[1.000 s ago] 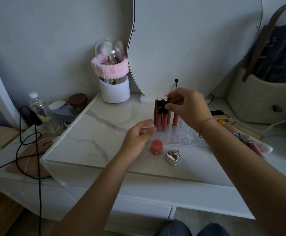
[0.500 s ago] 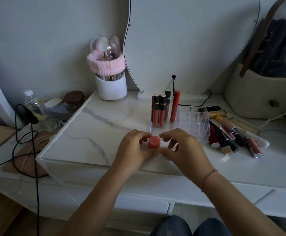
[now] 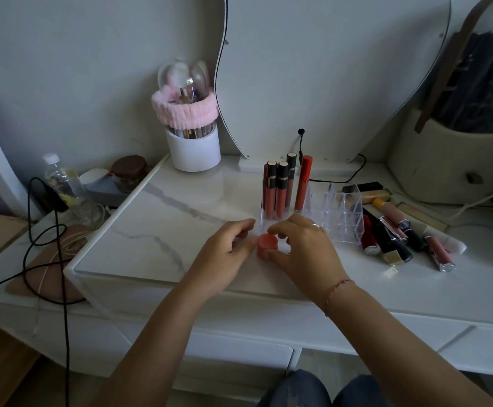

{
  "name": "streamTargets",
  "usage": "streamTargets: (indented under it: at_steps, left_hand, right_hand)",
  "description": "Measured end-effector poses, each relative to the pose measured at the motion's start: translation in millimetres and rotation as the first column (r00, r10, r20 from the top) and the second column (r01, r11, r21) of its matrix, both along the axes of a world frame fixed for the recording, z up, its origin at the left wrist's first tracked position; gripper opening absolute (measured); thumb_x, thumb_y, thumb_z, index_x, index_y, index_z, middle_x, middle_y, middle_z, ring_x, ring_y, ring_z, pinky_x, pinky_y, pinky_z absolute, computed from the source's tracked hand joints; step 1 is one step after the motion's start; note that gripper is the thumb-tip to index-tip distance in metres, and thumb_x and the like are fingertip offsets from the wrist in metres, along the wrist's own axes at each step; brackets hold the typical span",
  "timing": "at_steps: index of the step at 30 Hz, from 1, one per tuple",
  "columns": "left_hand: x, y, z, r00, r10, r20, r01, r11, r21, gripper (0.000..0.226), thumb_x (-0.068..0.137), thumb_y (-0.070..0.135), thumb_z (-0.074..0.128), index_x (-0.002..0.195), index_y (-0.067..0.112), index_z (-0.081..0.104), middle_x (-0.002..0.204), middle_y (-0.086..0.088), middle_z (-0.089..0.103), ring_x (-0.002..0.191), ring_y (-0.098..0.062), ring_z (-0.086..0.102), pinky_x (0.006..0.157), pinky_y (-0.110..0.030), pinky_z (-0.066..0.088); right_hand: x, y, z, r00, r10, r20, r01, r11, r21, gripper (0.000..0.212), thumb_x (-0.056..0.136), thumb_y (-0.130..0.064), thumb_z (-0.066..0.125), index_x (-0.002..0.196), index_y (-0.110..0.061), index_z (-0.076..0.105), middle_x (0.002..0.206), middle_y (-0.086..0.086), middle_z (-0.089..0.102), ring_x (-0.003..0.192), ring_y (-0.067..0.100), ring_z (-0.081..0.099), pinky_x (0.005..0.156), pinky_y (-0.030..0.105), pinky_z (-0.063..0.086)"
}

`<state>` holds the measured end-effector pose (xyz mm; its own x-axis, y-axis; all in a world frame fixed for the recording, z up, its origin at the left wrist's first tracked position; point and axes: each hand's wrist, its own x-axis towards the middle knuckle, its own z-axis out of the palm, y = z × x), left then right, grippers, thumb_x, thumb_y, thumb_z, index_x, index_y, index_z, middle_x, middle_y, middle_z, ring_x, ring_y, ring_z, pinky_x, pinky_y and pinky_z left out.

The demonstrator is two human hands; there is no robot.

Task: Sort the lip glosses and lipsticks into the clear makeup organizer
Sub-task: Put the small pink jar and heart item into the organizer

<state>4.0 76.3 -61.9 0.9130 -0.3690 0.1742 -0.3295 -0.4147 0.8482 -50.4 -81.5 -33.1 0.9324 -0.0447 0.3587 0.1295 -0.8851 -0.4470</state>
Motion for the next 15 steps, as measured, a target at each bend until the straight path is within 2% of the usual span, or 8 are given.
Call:
streamTargets:
  at_steps: [4,8,11,13,15]
  left_hand:
    - [3,-7,3,1.0,-0.01,0.005,0.01,1.0,0.001,0.04,0.096,0.032,0.049,0.135,0.024,0.05,0.133,0.007,0.055,0.116,-0.002,0.05,0.088,-0.006,0.034]
    - [5,-10,5,0.999,-0.037,0.008,0.037,0.999,-0.011,0.035,0.098,0.028,0.046,0.132,0.025,0.053,0.127,0.009,0.058,0.115,-0.004,0.052,0.09,-0.013,0.036]
    - [6,-10,5,0.998,-0.057,0.033,0.057,0.998,-0.02,0.032,0.099,0.024,0.043,0.128,0.025,0.057,0.123,0.01,0.061,0.116,-0.004,0.053,0.092,-0.011,0.037]
    - [7,-10,3,0.998,-0.043,0.044,0.044,0.999,-0.016,0.032,0.099,0.02,0.043,0.128,0.021,0.057,0.126,0.004,0.061,0.118,-0.009,0.053,0.096,-0.018,0.038]
    - [7,-10,2,0.998,-0.042,0.043,0.043,0.999,-0.011,0.032,0.099,0.02,0.044,0.129,0.021,0.056,0.128,0.002,0.061,0.12,-0.011,0.053,0.101,-0.026,0.039]
  right_hand:
    - [2,0,0,1.0,-0.016,-0.018,0.015,1.0,-0.026,0.034,0.08,-0.043,0.063,0.107,-0.023,0.064,0.104,-0.005,0.059,0.096,0.014,0.054,0.091,0.031,0.038]
    - [1,-1,3,1.0,0.011,-0.008,-0.011,0.999,0.04,0.029,0.077,-0.041,0.066,0.1,-0.023,0.066,0.096,-0.005,0.06,0.088,0.011,0.054,0.086,0.033,0.044]
    - [3,-6,13,0.999,0.009,0.034,-0.015,0.986,0.164,0.029,0.072,-0.041,0.067,0.097,-0.024,0.066,0.091,-0.008,0.06,0.076,0.001,0.052,0.074,0.019,0.048]
    - [8,-11,20,0.998,-0.026,0.062,0.011,0.972,0.235,0.027,0.072,-0.038,0.07,0.095,-0.024,0.066,0.088,-0.008,0.061,0.075,0.001,0.053,0.069,0.015,0.046]
    - [15,-15,24,0.995,-0.067,0.078,0.043,0.961,0.274,0.025,0.074,-0.033,0.071,0.095,-0.021,0.067,0.089,-0.005,0.063,0.076,0.003,0.056,0.069,0.016,0.048]
